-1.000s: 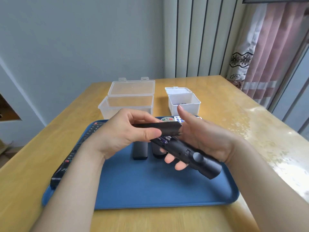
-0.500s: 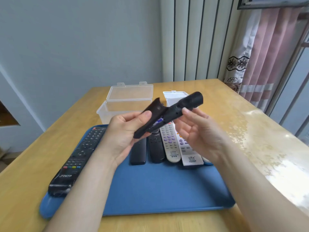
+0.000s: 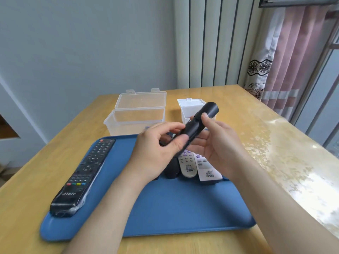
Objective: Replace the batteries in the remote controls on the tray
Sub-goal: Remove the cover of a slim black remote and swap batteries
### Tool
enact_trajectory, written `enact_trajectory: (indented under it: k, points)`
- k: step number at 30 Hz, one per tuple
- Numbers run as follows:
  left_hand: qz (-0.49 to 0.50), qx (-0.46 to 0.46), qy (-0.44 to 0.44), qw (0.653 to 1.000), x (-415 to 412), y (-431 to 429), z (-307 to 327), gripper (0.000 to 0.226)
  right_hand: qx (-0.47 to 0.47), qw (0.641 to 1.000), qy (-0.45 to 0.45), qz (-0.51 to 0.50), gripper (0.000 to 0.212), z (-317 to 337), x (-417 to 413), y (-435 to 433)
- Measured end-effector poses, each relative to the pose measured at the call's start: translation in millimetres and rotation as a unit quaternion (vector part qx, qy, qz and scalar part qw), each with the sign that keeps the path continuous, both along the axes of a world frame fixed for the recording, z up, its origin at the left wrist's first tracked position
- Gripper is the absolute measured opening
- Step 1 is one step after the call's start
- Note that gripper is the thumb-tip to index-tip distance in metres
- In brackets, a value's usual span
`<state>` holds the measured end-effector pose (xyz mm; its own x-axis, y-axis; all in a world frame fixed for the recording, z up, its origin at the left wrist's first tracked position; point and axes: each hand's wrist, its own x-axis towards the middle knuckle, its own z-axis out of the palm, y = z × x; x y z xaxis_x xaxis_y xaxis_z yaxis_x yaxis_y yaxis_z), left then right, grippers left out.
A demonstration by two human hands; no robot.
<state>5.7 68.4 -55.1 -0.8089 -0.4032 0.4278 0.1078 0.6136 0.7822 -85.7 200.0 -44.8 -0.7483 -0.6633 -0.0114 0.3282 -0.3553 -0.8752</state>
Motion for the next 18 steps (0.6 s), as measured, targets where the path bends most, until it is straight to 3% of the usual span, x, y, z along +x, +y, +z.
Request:
enact_trajectory:
  k: [3, 9, 11, 15, 18]
  points:
    - [-0.001, -0.113, -0.03, 0.993, 3.0, 3.3, 0.2, 0.045, 0.011, 1.0, 0.004, -0.009, 0.029, 1.5, -1.1, 1.8]
    - [0.031, -0.251, 0.026, 0.967, 2.8, 5.5, 0.3, 0.04, 0.013, 1.0, -0.003, -0.027, 0.031, 0.0, -4.9, 1.1]
    - [0.033, -0.257, 0.045, 0.965, 2.2, 5.7, 0.9, 0.036, 0.004, 1.0, -0.003, -0.031, 0.032, 0.0, -6.0, 1.6]
    - [0.022, -0.154, 0.05, 0.987, 1.2, 5.2, -1.1, 0.036, -0.011, 1.0, -0.005, -0.028, 0.032, 0.7, -6.0, 2.4]
    - [0.04, -0.189, 0.049, 0.98, 1.4, 8.6, -2.8, 0.037, -0.011, 0.999, 0.0, -0.032, 0.035, -0.7, -5.7, 1.1]
